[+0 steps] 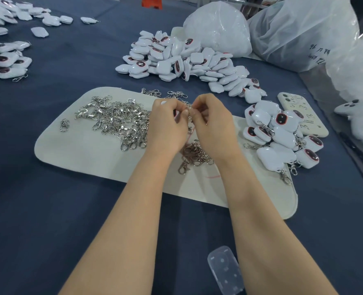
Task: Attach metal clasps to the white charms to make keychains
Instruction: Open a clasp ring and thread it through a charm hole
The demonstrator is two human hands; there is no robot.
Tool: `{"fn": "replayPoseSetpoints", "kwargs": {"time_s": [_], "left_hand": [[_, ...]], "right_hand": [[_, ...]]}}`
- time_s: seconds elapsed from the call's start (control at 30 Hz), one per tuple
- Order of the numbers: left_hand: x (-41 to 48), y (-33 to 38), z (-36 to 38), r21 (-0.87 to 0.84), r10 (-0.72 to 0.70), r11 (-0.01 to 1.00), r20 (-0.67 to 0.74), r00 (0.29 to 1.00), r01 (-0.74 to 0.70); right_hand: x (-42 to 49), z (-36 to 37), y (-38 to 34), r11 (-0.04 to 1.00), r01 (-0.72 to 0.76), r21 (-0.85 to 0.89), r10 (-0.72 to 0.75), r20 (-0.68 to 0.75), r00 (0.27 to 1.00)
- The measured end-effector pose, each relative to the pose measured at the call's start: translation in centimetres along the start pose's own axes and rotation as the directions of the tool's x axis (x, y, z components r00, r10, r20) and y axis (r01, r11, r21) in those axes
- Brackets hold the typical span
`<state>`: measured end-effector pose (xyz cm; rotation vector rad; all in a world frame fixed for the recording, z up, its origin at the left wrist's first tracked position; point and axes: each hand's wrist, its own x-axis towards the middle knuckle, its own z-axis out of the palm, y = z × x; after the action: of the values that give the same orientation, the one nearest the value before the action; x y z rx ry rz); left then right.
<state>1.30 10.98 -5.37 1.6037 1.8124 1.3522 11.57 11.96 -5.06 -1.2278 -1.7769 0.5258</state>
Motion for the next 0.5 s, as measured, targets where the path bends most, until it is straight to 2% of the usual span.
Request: {"fn": "replayPoseSetpoints", "kwargs": {"time_s": [0.17,0.27,0.5], "left_hand": [[-0.27,0.1,0.07,0.09,0.027,0.996,0.003,1.0,-0.027],[-0.19,-0.02,-0.13,0.061,0.012,0.998,0.012,1.0,-0.012],[0.16,0.03,-0.35,-0.023,-0.042,0.999,0.047,0.998,0.043]], "right_hand": [[0.11,-0.07,0.06,1.0,-0.025,-0.018,0.025,0.029,0.999],[-0.09,-0.12,-0.05,0.999,-0.012,-0.03,0.014,0.087,0.996],[-0.2,-0.27,-0.13,0.999,0.039,-0.016,-0.038,0.04,0.998]]}}
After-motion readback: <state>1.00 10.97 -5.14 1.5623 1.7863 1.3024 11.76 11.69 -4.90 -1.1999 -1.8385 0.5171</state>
